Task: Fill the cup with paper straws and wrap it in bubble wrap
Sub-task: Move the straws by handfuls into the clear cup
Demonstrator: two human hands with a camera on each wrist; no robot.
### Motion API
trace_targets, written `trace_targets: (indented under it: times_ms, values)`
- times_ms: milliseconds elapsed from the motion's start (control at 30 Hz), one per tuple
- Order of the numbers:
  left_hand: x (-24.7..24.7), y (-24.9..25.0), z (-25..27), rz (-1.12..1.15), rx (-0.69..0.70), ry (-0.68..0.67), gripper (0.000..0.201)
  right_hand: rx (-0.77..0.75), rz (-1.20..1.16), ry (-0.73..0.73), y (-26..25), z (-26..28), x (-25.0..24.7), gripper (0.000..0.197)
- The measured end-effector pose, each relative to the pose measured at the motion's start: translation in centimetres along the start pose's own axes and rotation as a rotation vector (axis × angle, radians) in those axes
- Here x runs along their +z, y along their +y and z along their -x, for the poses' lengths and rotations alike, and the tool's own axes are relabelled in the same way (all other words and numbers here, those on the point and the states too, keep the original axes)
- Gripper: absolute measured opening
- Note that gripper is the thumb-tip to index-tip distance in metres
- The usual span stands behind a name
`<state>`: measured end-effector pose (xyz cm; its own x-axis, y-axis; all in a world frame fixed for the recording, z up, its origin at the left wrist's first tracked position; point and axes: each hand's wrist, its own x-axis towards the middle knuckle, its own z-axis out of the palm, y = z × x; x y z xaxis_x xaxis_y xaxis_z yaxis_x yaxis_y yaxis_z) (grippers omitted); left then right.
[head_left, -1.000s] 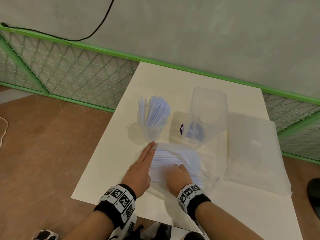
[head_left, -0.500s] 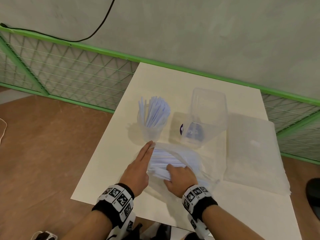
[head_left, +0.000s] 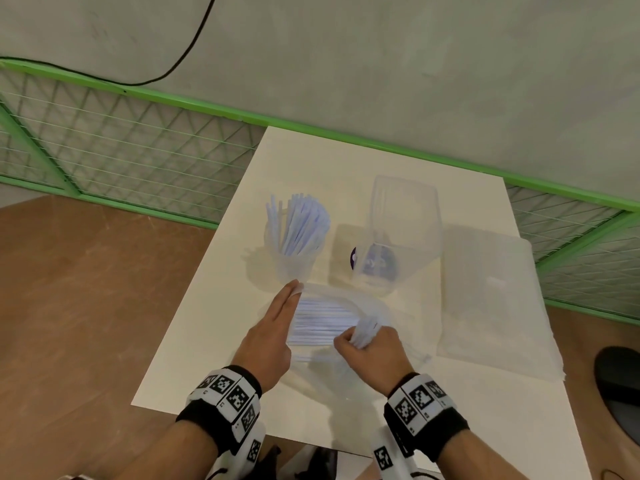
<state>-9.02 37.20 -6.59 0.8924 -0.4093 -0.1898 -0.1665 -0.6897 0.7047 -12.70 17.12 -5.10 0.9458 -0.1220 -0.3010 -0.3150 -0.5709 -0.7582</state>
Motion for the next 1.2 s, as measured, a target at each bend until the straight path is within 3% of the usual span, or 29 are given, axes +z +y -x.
trace_targets:
  times_ms: [67,200,333,433,633,767,867,967,1067,1200]
  values:
    - [-0.1,-0.1,0.0,-0.004,-0.014,-0.004,0.103,-0.019,-0.011,-0.01,-2.9,-0.4,-1.4,0.033]
    - [-0.3,-0.1,0.2,0.0,-0.026,-0.015,0.101,-0.193,-0.085,0.085,-10.8,-2.3,-5.8,0.017]
    - [-0.5,0.0,0.5,0.002,-0.025,-0.024,0.101,-0.314,-0.03,0.189,-16.4,-5.7,-8.0,0.02]
    - [-0.6,0.0,0.6,0.013,-0.026,-0.03,0.1,-0.367,0.042,0.189,-18.3,-8.8,-7.3,0.023]
    - [-0.6,0.1,0.6,0.042,-0.024,-0.037,0.1,-0.334,0.149,0.102,-16.8,-13.8,-3.5,0.019]
    - [-0.8,0.1,0.4,0.043,-0.014,-0.028,0.101,-0.362,0.13,0.155,-14.9,-14.3,-2.5,0.076]
    - [-0.8,0.1,0.4,0.045,-0.019,-0.029,0.102,-0.486,-0.047,0.326,-14.4,-13.5,-2.7,0.094]
    - [-0.8,0.1,0.4,0.043,-0.031,-0.042,0.104,-0.592,-0.028,0.373,-13.5,-12.8,-1.8,0.078]
    - [-0.8,0.2,0.3,0.031,-0.033,-0.044,0.104,-0.644,0.242,0.269,-12.5,-12.3,-0.4,0.06]
    - [-0.6,0.0,0.4,0.018,-0.037,-0.042,0.104,-0.645,0.571,0.135,-11.7,-12.4,1.2,0.077]
